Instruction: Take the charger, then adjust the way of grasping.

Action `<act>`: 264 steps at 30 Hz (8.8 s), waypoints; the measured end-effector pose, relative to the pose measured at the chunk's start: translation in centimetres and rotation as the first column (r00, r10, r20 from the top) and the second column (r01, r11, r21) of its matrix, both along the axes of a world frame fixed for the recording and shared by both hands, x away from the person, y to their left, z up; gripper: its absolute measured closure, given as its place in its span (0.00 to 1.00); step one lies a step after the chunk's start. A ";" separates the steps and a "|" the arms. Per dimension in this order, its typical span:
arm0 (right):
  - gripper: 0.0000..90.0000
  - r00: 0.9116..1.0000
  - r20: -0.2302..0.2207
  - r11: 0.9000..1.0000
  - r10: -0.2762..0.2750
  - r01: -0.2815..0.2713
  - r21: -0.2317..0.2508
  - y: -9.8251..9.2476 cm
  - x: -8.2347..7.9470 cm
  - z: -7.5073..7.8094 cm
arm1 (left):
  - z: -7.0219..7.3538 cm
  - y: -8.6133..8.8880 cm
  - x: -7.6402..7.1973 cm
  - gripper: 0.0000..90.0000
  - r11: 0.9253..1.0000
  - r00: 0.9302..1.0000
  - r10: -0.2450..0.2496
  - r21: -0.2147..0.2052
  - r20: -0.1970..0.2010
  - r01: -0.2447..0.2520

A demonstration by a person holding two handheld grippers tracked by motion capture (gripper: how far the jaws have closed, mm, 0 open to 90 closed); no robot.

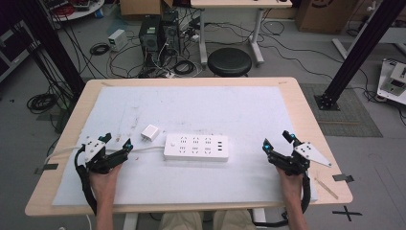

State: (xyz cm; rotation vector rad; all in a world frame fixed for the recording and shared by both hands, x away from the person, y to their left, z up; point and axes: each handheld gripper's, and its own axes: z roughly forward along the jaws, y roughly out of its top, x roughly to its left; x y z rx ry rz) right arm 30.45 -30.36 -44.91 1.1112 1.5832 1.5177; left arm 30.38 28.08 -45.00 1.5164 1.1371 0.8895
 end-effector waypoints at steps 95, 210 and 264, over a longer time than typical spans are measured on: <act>0.21 0.987 -0.132 0.994 0.093 -0.100 -0.046 0.6 0.3 0.6 | 6.1 -4.9 7.3 0.21 0.957 0.921 -0.200 0.135 -0.334 0.257; 0.21 0.984 -0.144 0.993 0.105 -0.112 -0.042 0.7 0.3 0.6 | 7.1 -11.8 4.2 0.47 0.904 0.902 -0.312 0.199 -0.298 0.378; 0.24 0.797 -0.248 0.827 0.551 -0.560 0.036 10.2 0.1 5.1 | 3.5 -24.3 -4.7 0.47 0.656 0.826 -0.526 0.715 0.203 0.242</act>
